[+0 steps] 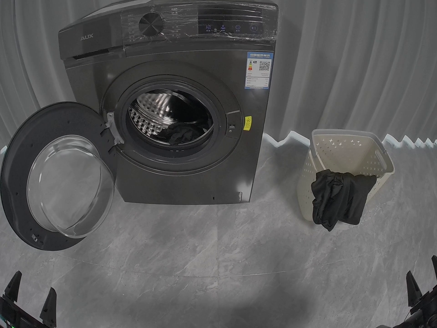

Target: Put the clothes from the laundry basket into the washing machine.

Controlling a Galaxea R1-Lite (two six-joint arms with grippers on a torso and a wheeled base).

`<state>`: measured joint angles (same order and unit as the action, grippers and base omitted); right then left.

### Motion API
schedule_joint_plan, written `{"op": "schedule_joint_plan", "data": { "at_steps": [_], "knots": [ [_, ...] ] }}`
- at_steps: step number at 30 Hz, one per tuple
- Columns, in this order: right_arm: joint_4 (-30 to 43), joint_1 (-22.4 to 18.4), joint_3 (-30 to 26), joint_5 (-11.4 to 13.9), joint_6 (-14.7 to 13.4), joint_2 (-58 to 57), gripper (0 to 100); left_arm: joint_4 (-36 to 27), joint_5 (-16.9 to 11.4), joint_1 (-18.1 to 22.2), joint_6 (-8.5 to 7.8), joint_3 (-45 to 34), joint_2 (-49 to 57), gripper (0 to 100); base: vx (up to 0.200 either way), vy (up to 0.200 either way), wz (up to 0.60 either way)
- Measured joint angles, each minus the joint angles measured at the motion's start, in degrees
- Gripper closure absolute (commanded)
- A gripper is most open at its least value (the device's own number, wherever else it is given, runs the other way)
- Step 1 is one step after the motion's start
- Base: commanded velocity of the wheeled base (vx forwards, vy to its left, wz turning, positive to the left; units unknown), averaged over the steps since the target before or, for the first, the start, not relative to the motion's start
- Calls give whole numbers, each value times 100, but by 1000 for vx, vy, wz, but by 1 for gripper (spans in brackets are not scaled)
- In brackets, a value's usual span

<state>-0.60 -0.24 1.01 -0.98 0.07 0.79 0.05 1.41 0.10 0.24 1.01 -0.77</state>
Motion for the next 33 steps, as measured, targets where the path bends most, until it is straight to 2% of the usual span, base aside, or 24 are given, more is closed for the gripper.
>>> {"op": "schedule_joint_plan", "data": {
  "at_steps": [33],
  "knots": [
    [0,9,0,0,0,5,0,11,-2,6,5,0,-9,0,0,-200,0]
  ]
}}
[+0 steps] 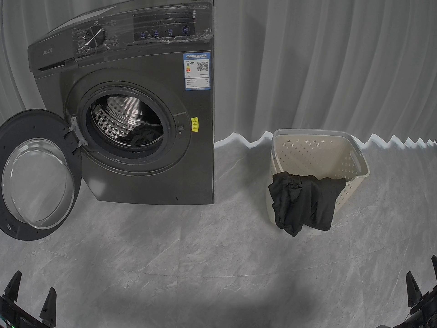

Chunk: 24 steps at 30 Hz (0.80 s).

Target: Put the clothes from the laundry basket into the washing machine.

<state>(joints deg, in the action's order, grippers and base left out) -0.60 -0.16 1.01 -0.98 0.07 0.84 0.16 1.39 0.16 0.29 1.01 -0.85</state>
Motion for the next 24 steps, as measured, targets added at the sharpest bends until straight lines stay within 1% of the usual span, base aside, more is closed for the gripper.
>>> {"op": "schedule_joint_plan", "data": {
  "at_steps": [19,24],
  "knots": [
    [0,-5,0,0,0,4,0,0,6,0,-2,0,-2,0,0,-200,0],
    [-2,0,0,0,0,4,0,-5,6,0,-2,0,-2,0,0,0,0]
  ]
}}
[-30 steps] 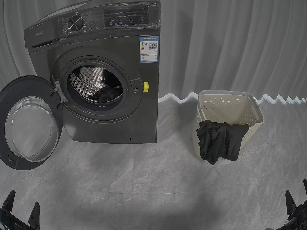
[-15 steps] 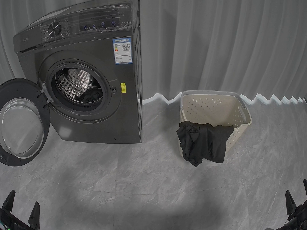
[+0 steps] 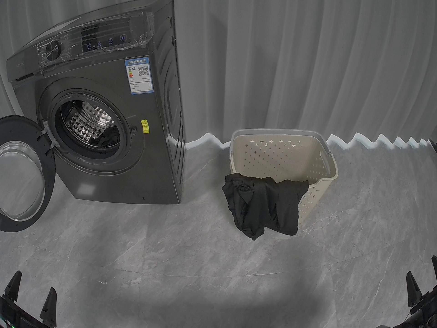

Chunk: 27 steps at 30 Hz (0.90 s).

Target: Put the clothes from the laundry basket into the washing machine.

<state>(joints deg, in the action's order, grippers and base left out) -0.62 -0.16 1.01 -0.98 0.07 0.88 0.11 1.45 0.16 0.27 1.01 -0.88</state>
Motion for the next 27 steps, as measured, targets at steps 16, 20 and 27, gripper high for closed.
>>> {"op": "schedule_joint_plan", "data": {
  "at_steps": [16,20,27],
  "knots": [
    [5,-6,0,0,0,2,0,-1,-1,0,-2,0,-2,0,163,0,0],
    [2,-2,0,0,0,2,0,-4,-1,0,-6,0,-5,0,0,0,0],
    [5,-6,0,0,0,5,0,-1,0,0,9,0,-5,0,0,-57,0]
  ]
}}
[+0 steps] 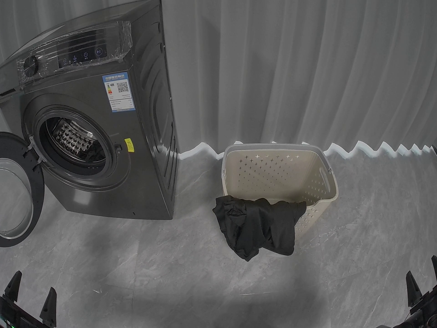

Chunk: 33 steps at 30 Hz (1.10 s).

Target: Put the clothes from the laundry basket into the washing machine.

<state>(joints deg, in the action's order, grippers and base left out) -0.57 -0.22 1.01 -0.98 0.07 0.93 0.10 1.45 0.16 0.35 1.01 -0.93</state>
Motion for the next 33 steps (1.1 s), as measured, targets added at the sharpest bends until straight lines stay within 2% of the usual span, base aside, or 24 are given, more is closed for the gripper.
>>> {"op": "schedule_joint_plan", "data": {
  "at_steps": [10,28,33],
  "knots": [
    [-2,1,0,0,0,0,0,4,0,0,-2,0,0,0,0,-200,0],
    [-2,0,0,-2,0,0,0,1,-1,0,7,0,0,0,0,0,0],
    [-2,0,0,0,0,0,0,0,-11,0,20,0,0,0,200,0,0]
  ]
}}
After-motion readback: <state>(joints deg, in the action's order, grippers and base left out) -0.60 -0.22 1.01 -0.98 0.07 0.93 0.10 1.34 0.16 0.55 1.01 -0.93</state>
